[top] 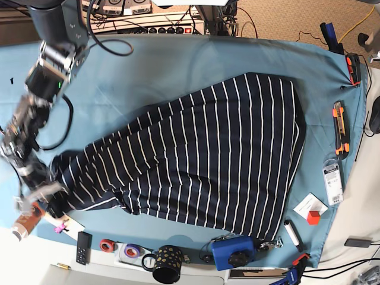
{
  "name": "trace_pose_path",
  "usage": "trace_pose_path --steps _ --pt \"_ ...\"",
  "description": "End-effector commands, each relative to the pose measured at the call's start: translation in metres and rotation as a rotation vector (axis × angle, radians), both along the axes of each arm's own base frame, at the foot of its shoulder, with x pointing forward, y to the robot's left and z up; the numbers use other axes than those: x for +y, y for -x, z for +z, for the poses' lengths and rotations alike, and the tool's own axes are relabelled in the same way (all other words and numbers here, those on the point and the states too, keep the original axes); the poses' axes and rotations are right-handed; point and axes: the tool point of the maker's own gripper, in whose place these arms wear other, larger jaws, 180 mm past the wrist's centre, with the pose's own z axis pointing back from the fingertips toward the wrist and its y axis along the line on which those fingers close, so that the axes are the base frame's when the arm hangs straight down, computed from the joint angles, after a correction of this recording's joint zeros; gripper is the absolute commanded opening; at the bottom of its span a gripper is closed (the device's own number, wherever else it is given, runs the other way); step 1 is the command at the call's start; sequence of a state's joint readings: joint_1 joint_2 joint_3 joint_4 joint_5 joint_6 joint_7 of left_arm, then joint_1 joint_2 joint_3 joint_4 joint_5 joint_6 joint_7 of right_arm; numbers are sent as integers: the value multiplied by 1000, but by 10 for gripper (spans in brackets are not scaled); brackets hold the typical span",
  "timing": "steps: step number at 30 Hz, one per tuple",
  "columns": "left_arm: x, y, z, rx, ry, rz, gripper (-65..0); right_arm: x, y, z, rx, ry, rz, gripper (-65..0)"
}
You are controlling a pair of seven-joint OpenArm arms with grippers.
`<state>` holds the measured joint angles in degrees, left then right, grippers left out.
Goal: Layout the t-shirt on the table in an organized manner, then fold the t-shirt properly
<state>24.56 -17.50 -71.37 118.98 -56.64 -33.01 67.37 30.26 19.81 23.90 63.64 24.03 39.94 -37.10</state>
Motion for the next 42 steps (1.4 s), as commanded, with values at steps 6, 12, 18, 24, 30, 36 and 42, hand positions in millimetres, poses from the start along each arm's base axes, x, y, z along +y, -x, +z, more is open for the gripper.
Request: trace_pose_path --steps 6,12,18,24,30,36,42 --pt "1 -5 13 -41 -24 -17 -590 13 -53 32 -9 93 9 -650" --pt "1 -5 13 -41 -24 -17 -590 29 -55 29 36 140 75 -412" --pt "0 -5 14 -44 -21 -18 -590 29 -55 54 -17 65 92 -390" --pt "0 -5 14 -46 -19 -20 -590 29 -55 119 -90 62 125 -390" --pt "-2 -6 15 -55 -12 -25 -590 9 -49 119 198 106 37 -390" --pt "-5 -7 16 -60 0 -38 -590 5 -41 118 234 140 72 -391" --pt "-6 -7 16 -60 -4 -45 -590 25 -12 119 127 21 287 -395"
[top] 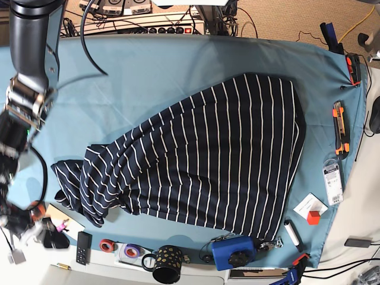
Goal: Layout the t-shirt on the table in an organized manner, then fold the t-shirt properly
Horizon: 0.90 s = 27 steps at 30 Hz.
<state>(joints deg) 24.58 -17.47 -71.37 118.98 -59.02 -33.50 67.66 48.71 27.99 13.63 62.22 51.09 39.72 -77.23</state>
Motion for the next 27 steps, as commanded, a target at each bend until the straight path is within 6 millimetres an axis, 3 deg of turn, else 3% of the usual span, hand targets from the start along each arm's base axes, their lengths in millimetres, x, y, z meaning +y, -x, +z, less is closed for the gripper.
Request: trace_pose_path --steps 1,3,11,17,20,27 --pt "0 -5 13 -42 -25 -19 -590 -11 2 22 -63 -3 -19 -395" --pt "0 -5 14 -43 -23 -20 -590 -20 15 0 -27 -15 -46 -395" --pt "0 -6 15 -51 -24 -20 -590 -56 82 -119 155 -113 -189 -395" --pt "0 -6 15 -51 -23 -20 -590 -67 121 -190 236 -55 -292 -395" --pt "0 -6 15 -51 -24 -20 -590 -56 122 -205 235 -57 -302 -395" --pt "0 -6 15 -50 -24 -20 -590 -37 99 -200 115 -95 -326 -395"
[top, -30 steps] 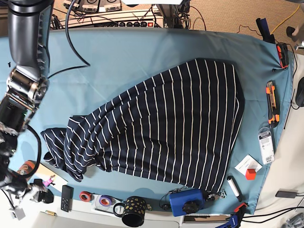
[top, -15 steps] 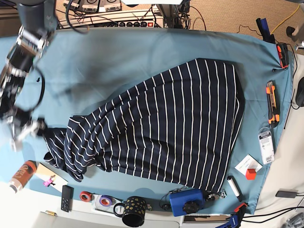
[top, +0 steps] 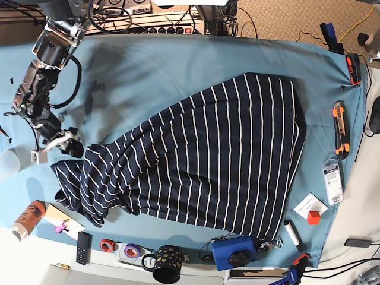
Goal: Layout the t-shirt on the table in an organized manner, then fold the t-shirt properly
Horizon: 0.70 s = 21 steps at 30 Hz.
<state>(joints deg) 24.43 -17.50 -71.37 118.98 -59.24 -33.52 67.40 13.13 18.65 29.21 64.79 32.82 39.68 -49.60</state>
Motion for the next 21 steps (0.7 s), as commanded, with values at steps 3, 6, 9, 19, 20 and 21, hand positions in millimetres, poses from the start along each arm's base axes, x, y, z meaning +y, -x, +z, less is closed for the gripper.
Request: trace_pose_path --steps 3,6,9,19,20,21 --pt "0 -5 14 -45 -23 -20 -590 3 -17 21 -73 7 1 -395" --pt "-1 -5 14 -44 -32 -31 -590 11 -23 21 -82 -8 6 -395" --pt "-1 -5 14 -44 -32 -31 -590 17 -25 22 -89 -21 9 -396" --pt "-1 -6 17 -63 -33 -31 -590 47 -30 11 -55 14 107 -470" --pt "-1 -6 17 -62 -33 -31 -590 50 -31 9 -48 33 123 -470" --pt "-1 -6 17 -62 -33 -31 -590 53 -31 7 -43 52 135 -470"
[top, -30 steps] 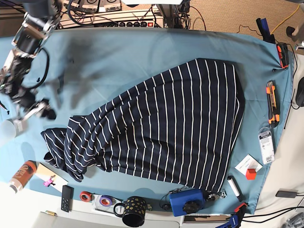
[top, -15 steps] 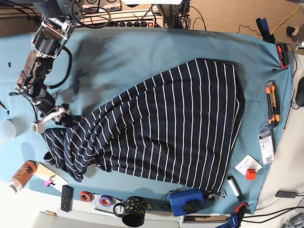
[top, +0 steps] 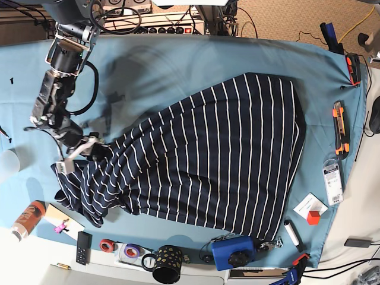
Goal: Layout the t-shirt on the table in an organized manner, then fold the t-shirt properly
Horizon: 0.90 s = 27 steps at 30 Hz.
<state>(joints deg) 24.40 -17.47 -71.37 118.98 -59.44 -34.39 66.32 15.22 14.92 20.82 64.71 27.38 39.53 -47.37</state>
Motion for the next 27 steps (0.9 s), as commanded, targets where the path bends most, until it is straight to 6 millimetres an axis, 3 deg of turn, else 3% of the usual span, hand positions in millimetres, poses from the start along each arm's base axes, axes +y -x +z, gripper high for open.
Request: trace_pose_path --steps 1,5,10,15,20,27 --pt "0 -4 13 -41 -25 -18 -590 -5 -13 21 -72 18 2 -472" --pt "0 -4 13 -41 -25 -18 -590 -7 -11 15 -50 53 12 -650" --pt "0 -4 14 -44 -25 -18 -590 -17 -10 23 -59 38 -22 -650" --pt "0 -5 14 -47 -25 -17 -590 -34 -7 72 -172 -18 -75 -650" --pt "0 -5 15 -48 -25 -17 -590 -41 13 129 -315 0 -78 -650" --pt "0 -5 14 -48 -25 -17 -590 -25 60 167 -360 87 3 -650"
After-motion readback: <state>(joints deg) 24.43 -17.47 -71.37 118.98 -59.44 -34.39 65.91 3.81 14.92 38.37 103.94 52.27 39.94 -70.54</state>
